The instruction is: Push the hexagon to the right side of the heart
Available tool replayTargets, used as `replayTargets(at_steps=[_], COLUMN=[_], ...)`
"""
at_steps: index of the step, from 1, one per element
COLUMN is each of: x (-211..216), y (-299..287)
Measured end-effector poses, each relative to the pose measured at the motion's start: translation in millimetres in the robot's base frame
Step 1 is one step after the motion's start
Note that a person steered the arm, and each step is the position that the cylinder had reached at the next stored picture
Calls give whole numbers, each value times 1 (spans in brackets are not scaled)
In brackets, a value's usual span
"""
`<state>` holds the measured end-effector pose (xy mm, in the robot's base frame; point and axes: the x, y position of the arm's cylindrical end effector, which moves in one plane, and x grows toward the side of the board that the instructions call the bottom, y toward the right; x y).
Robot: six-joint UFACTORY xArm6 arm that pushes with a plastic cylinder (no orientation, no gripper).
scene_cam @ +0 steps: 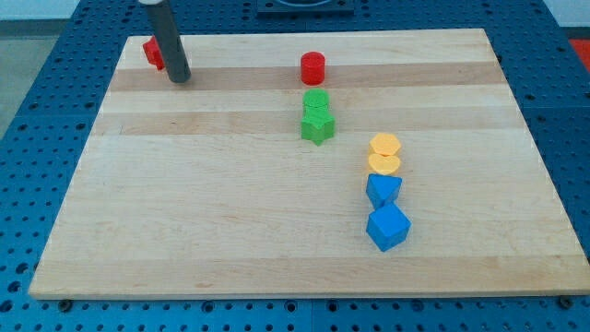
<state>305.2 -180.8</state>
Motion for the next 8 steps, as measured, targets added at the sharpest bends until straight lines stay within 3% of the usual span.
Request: replayTargets(at_steps=[3, 8], x=[120, 116], y=[78, 275])
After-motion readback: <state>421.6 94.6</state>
